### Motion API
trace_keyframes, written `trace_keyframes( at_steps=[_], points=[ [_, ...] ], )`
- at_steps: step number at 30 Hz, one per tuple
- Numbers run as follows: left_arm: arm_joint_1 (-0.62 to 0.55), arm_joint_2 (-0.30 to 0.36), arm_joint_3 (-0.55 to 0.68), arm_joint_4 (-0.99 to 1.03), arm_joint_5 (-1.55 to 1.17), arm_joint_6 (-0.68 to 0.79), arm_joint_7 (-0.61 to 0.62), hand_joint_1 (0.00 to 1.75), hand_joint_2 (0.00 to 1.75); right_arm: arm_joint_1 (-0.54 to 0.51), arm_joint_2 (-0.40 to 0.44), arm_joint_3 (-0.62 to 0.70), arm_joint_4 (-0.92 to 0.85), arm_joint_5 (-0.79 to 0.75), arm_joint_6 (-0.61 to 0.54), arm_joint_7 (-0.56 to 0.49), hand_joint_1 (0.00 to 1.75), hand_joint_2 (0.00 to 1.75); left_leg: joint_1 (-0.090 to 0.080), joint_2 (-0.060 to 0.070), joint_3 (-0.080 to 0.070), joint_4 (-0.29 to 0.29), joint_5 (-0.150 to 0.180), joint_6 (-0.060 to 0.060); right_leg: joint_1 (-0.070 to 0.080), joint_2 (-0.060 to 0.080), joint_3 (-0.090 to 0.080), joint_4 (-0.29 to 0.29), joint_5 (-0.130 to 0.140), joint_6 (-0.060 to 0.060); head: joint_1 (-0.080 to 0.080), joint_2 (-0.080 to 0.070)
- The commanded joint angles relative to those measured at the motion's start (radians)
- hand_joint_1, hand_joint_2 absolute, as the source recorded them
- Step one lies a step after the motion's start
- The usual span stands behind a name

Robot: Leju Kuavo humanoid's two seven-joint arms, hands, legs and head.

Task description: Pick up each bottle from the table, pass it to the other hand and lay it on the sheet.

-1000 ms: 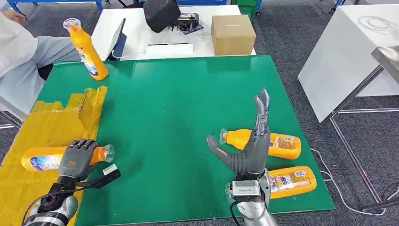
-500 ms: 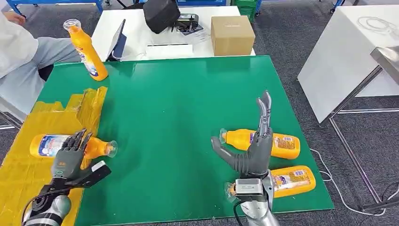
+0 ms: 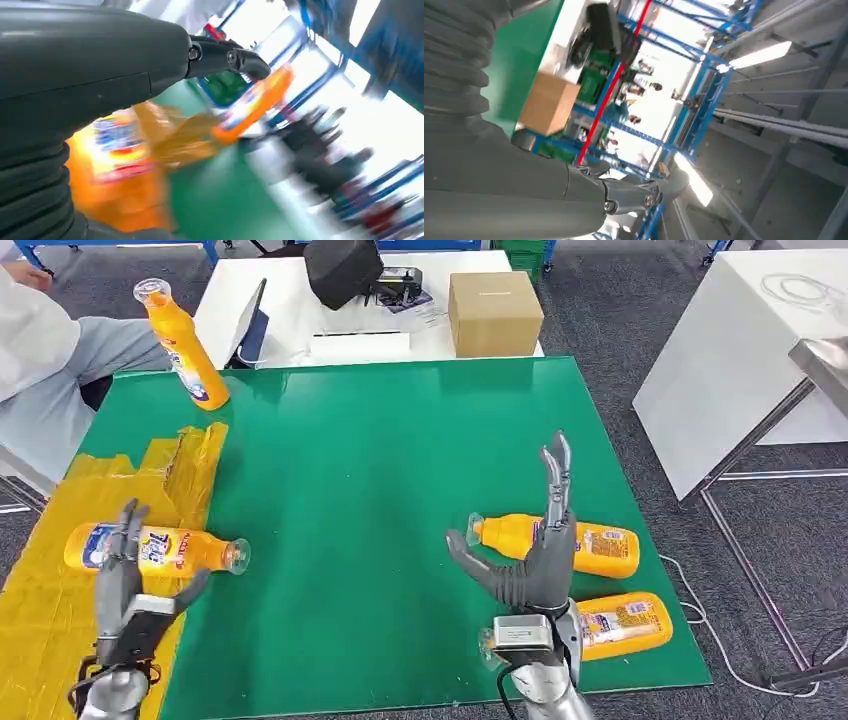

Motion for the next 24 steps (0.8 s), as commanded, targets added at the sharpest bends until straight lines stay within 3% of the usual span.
trace_keyframes(
  at_steps=[1,4,8,15,20,24],
  points=[
    [0.043,-0.259,0.181,-0.397,0.171,-0.396,0.000,0.00,1.75,-0.083,-0.109,-0.028,0.194,0.527,0.043,0.365,0.00,1.75,0.001,0.001,0.000,0.000,0.000,0.000,0.002,0.000,0.002,-0.002,0.001,0.000,0.000,0.000],
    [0.017,-0.294,0.135,-0.336,0.095,-0.441,0.013,0.00,1.75,-0.136,-0.173,-0.065,0.363,0.673,0.123,0.485,0.00,1.75,0.001,0.001,0.003,-0.001,0.000,0.001,0.001,0.000,0.005,-0.004,0.001,0.000,0.000,0.000],
    [-0.024,-0.286,0.035,-0.275,0.026,-0.406,0.046,0.00,1.75,-0.227,-0.228,-0.081,0.523,0.728,0.197,0.537,0.00,1.75,0.000,-0.002,0.001,0.000,0.001,0.001,0.000,-0.003,0.003,-0.002,0.001,0.000,0.000,0.000],
    [-0.062,-0.264,-0.019,-0.199,0.024,-0.386,0.055,0.00,1.75,-0.334,-0.291,-0.108,0.697,0.697,0.270,0.524,0.00,1.75,0.000,-0.004,0.003,0.000,0.001,0.001,0.000,-0.004,0.005,-0.003,0.001,0.000,0.000,0.000],
    [-0.064,-0.264,-0.019,-0.195,0.024,-0.385,0.054,0.00,1.75,-0.337,-0.295,-0.111,0.703,0.693,0.270,0.518,0.00,1.75,0.000,-0.004,0.001,0.000,0.001,0.001,0.000,-0.003,0.002,-0.002,0.001,0.000,0.000,0.000],
    [-0.089,-0.253,-0.036,-0.148,0.026,-0.380,0.053,0.00,1.75,-0.411,-0.326,-0.124,0.844,0.669,0.294,0.508,0.00,1.75,0.000,-0.003,0.002,0.001,0.001,0.001,0.000,-0.003,0.003,-0.002,0.001,0.000,0.000,0.000]
  ],
)
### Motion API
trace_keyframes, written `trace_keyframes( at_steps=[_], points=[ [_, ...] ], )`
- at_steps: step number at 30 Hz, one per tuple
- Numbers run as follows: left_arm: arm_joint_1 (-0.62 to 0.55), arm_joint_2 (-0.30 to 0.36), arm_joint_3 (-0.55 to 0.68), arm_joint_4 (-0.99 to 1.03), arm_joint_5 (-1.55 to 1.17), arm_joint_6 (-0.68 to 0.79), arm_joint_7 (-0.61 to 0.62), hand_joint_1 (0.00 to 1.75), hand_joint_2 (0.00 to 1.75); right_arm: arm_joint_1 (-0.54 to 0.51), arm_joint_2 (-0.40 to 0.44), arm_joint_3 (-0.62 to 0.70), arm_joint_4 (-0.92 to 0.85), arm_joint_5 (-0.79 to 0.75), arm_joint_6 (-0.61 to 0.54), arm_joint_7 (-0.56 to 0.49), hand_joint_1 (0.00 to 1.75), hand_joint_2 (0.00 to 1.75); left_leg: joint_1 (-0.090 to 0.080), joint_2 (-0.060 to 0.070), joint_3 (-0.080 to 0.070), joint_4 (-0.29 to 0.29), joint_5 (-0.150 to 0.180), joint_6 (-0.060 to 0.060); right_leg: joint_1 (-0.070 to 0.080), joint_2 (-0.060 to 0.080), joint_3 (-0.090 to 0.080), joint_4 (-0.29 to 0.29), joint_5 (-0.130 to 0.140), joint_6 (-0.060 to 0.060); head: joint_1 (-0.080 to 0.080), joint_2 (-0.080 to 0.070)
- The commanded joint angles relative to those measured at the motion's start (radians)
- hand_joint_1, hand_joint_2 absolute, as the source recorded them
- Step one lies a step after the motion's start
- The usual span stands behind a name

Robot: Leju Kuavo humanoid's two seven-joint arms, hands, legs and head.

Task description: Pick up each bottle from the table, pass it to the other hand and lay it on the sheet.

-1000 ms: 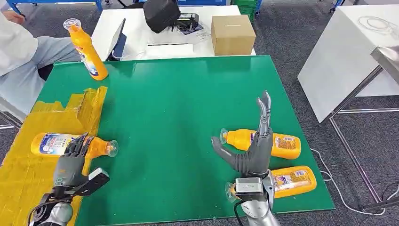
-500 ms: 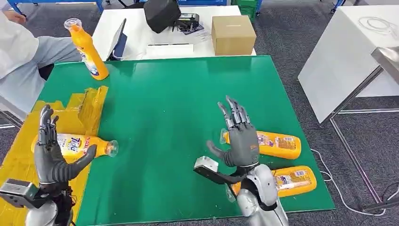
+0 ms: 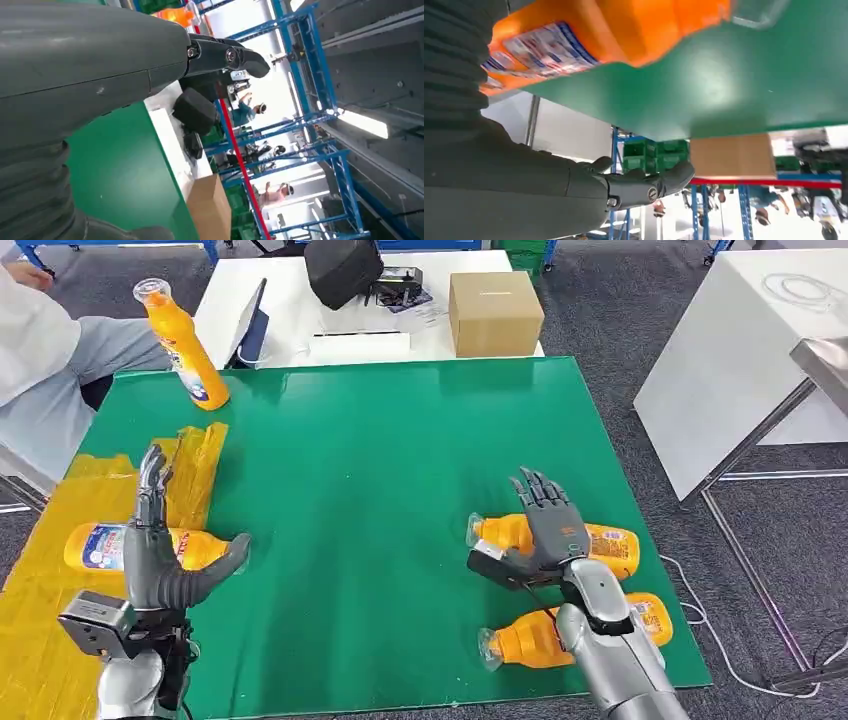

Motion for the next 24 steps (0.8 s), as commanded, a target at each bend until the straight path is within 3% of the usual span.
trace_keyframes(
  at_steps=[1,5,10,12,21,24],
  points=[
    [-0.074,0.009,-0.041,0.145,0.003,0.010,0.001,0.00,1.75,-0.169,-0.066,-0.038,0.331,-0.035,0.043,-0.028,0.00,1.75,0.000,0.000,0.002,-0.001,0.001,0.000,0.000,-0.002,0.002,-0.001,0.001,-0.001,0.000,0.000],
    [-0.074,0.014,-0.037,0.158,0.014,0.018,-0.006,0.00,1.75,-0.175,-0.094,-0.037,0.371,-0.064,0.072,-0.086,0.00,1.75,0.000,-0.001,0.001,-0.001,0.001,0.000,0.000,-0.002,0.002,-0.001,0.000,0.000,0.000,0.000],
    [-0.052,0.020,-0.028,0.146,0.026,0.029,-0.013,0.00,1.75,-0.092,-0.127,-0.026,0.245,-0.133,0.122,-0.134,0.00,1.75,0.000,0.000,0.002,0.000,0.000,0.000,0.000,-0.002,0.003,-0.001,0.000,-0.001,0.000,0.000],
    [-0.042,0.020,-0.022,0.138,0.030,0.033,-0.016,0.00,1.75,-0.051,-0.151,-0.019,0.192,-0.150,0.136,-0.134,0.00,1.75,0.000,-0.002,0.002,-0.001,0.000,0.000,0.000,-0.003,0.004,-0.002,-0.001,-0.002,0.000,0.000],
    [-0.041,0.020,-0.021,0.137,0.031,0.034,-0.015,0.00,1.75,-0.045,-0.157,-0.015,0.182,-0.153,0.143,-0.131,0.00,1.75,0.001,-0.001,0.001,0.000,0.000,0.000,0.001,-0.002,0.003,-0.001,0.000,-0.001,0.000,0.000],
    [-0.026,0.018,-0.009,0.132,0.032,0.036,-0.015,0.00,1.75,0.019,-0.184,-0.021,0.096,-0.163,0.144,-0.121,0.00,1.75,0.001,-0.001,0.003,0.000,0.000,0.000,0.001,-0.003,0.004,-0.002,0.000,-0.002,0.000,0.000]
  ],
)
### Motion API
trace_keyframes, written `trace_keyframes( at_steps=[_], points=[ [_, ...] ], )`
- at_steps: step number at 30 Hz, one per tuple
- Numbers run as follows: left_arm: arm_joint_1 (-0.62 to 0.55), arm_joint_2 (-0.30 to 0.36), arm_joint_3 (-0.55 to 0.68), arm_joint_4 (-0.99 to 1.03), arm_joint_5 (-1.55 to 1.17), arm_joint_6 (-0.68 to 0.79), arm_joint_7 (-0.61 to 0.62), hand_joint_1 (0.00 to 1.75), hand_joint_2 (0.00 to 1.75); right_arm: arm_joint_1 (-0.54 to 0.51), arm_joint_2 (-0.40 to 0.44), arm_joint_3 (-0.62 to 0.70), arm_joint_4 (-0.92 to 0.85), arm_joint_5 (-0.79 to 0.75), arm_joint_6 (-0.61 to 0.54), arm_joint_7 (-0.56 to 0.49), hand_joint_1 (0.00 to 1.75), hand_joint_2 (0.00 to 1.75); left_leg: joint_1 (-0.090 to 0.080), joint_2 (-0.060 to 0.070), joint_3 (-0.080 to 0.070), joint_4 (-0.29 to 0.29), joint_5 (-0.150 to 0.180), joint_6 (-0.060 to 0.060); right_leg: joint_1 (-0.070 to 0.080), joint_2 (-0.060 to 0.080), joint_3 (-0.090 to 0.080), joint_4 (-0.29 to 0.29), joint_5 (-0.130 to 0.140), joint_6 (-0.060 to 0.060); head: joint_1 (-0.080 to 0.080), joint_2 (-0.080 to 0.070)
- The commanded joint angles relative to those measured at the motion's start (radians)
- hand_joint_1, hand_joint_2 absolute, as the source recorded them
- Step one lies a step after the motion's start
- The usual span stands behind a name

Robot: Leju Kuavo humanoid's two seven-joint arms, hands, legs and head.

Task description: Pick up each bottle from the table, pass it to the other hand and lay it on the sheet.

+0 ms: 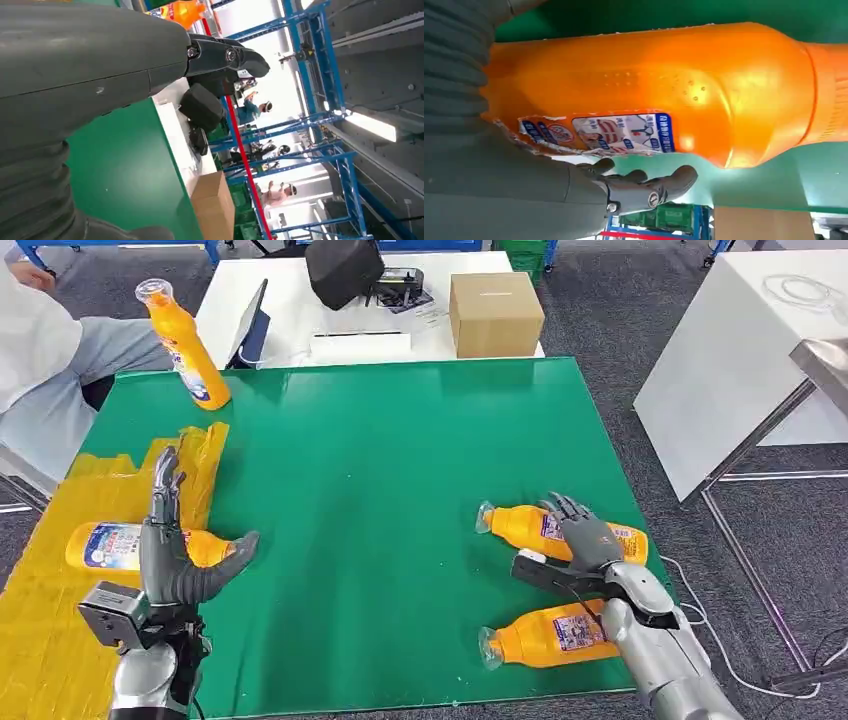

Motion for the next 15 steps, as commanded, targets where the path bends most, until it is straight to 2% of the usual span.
trace_keyframes(
  at_steps=[1,5,11,15],
  points=[
    [0.002,0.013,0.013,0.050,0.004,0.002,0.004,0.00,1.75,0.094,-0.052,-0.006,-0.120,-0.019,0.018,0.011,0.00,1.75,0.001,-0.002,0.002,-0.001,0.000,0.000,0.001,-0.003,0.004,-0.002,-0.001,-0.001,0.000,0.000],
    [0.016,0.003,0.030,0.047,0.007,0.008,0.002,0.00,1.75,0.142,-0.072,-0.026,-0.207,-0.004,0.032,0.054,0.00,1.75,0.000,-0.002,0.003,-0.001,-0.001,0.000,0.000,-0.003,0.004,-0.002,-0.001,-0.001,0.000,0.000],
    [0.017,0.002,0.032,0.048,0.007,0.009,0.002,0.00,1.75,0.146,-0.078,-0.032,-0.207,-0.002,0.033,0.057,0.00,1.75,0.000,-0.001,0.001,-0.001,0.000,0.000,0.000,-0.002,0.002,-0.001,0.000,-0.001,0.000,0.000],
    [0.013,-0.001,0.042,0.058,0.008,0.011,0.003,0.00,1.75,0.145,-0.083,-0.043,-0.191,0.039,0.030,0.099,0.00,1.75,0.001,0.000,0.002,0.000,-0.001,0.000,0.001,-0.001,0.002,-0.001,0.000,-0.002,0.000,0.000]
  ],
)
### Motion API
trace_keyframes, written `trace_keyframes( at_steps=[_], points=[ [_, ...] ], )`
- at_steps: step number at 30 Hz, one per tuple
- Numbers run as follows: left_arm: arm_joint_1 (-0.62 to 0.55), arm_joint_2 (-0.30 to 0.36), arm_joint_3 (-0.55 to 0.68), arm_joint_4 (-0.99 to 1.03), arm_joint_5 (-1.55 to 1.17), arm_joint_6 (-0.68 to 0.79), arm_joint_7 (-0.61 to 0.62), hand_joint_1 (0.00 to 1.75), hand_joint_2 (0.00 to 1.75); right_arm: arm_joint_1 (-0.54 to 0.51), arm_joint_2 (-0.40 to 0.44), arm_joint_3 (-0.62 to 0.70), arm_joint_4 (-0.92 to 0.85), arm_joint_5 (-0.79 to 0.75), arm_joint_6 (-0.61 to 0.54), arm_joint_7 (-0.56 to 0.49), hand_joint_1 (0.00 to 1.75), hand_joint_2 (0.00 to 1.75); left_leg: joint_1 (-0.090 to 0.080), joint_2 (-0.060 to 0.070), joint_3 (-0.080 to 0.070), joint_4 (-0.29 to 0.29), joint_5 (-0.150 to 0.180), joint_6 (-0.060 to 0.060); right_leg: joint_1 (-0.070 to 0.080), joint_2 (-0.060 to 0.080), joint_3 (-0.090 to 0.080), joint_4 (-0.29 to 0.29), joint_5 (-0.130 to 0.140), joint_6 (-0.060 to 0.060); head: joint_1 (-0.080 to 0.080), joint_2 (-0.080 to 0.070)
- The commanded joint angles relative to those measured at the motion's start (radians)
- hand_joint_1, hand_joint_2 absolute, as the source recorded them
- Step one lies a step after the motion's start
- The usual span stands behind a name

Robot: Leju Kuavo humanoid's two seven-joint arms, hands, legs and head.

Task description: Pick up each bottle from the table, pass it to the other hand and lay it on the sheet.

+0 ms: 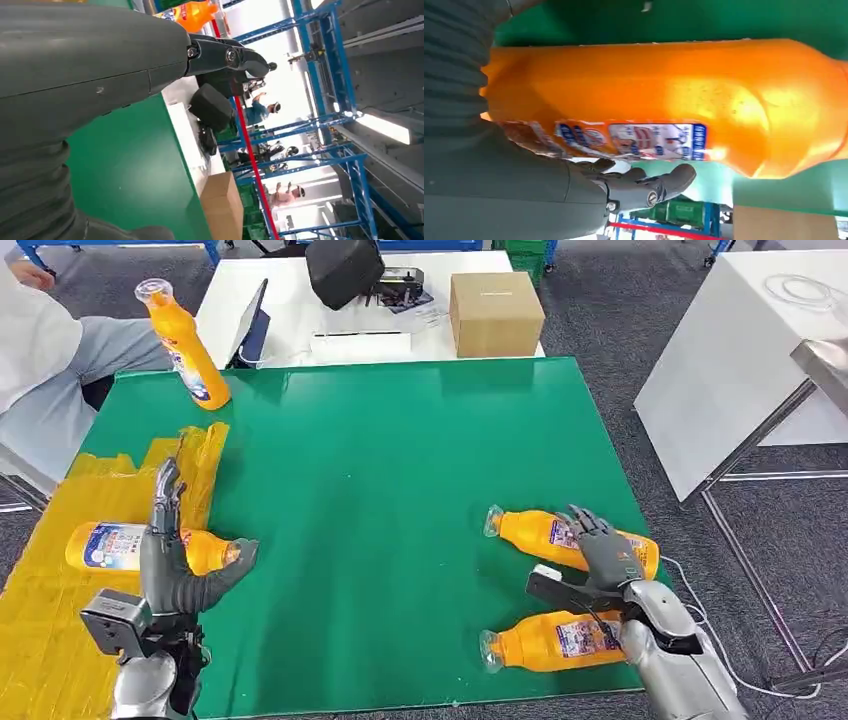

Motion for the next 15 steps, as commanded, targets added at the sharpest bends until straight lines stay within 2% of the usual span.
trace_keyframes(
  at_steps=[1,8,15],
  points=[
    [-0.019,-0.002,0.036,0.058,0.004,0.003,0.003,0.00,1.75,0.010,-0.018,-0.030,-0.003,0.050,0.011,0.052,0.00,1.75,0.000,0.000,0.002,-0.001,0.000,0.000,0.001,-0.001,0.002,-0.001,0.000,-0.001,0.000,0.000],
    [-0.029,-0.008,0.049,0.074,0.006,0.003,0.005,0.00,1.75,-0.067,-0.008,-0.019,0.147,0.168,0.002,0.155,0.00,1.75,0.001,0.002,0.004,-0.001,0.000,0.000,0.001,0.000,0.004,-0.002,0.001,-0.002,0.000,0.000],
    [-0.031,-0.013,0.063,0.086,0.007,0.005,0.008,0.00,1.75,-0.109,0.011,-0.024,0.205,0.222,-0.013,0.190,0.00,1.75,0.001,0.002,0.004,-0.001,0.000,-0.001,0.001,0.000,0.004,-0.002,0.001,-0.002,0.000,0.000]
  ],
)
